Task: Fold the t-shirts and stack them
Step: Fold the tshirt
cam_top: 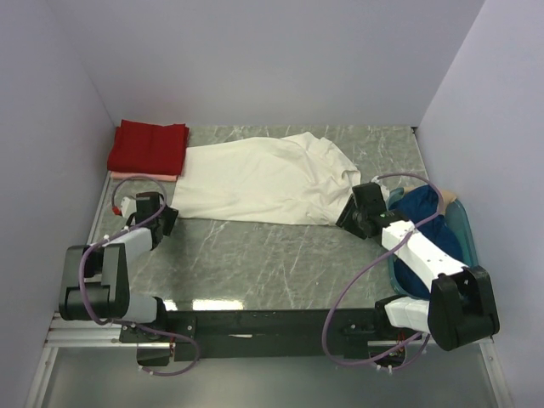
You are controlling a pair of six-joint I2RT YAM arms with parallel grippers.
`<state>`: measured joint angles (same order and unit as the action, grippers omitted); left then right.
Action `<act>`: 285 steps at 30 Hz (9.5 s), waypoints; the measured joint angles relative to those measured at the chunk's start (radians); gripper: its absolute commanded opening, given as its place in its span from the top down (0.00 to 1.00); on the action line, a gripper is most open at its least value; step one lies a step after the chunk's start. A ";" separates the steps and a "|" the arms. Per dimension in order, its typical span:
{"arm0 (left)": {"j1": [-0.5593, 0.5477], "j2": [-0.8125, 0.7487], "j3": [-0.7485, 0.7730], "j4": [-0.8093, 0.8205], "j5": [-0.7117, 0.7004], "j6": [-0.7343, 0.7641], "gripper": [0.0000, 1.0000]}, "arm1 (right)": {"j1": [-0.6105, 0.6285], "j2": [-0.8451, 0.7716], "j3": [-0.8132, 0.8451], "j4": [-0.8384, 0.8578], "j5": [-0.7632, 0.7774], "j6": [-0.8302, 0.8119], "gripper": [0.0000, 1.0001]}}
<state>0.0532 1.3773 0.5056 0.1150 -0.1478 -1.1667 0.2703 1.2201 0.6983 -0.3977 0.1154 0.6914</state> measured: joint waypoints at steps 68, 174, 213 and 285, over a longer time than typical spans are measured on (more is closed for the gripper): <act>0.129 -0.175 0.055 -0.382 -0.212 0.040 0.99 | -0.112 0.076 -0.015 0.069 -0.091 -0.065 0.62; 0.129 -0.535 -0.014 -0.624 -0.156 0.062 0.99 | -0.122 -0.597 -0.118 -0.225 -0.086 0.105 1.00; -0.322 -0.171 0.263 -0.306 0.376 0.282 0.34 | 0.010 0.057 0.191 -0.058 -0.029 -0.074 0.26; -0.809 0.649 0.777 -0.098 0.726 0.347 0.60 | -0.186 0.123 -0.084 0.235 -0.365 -0.050 0.64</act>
<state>-0.7563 2.0266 1.2823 0.0174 0.5785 -0.8196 0.0841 1.3434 0.6144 -0.1623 -0.2493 0.6411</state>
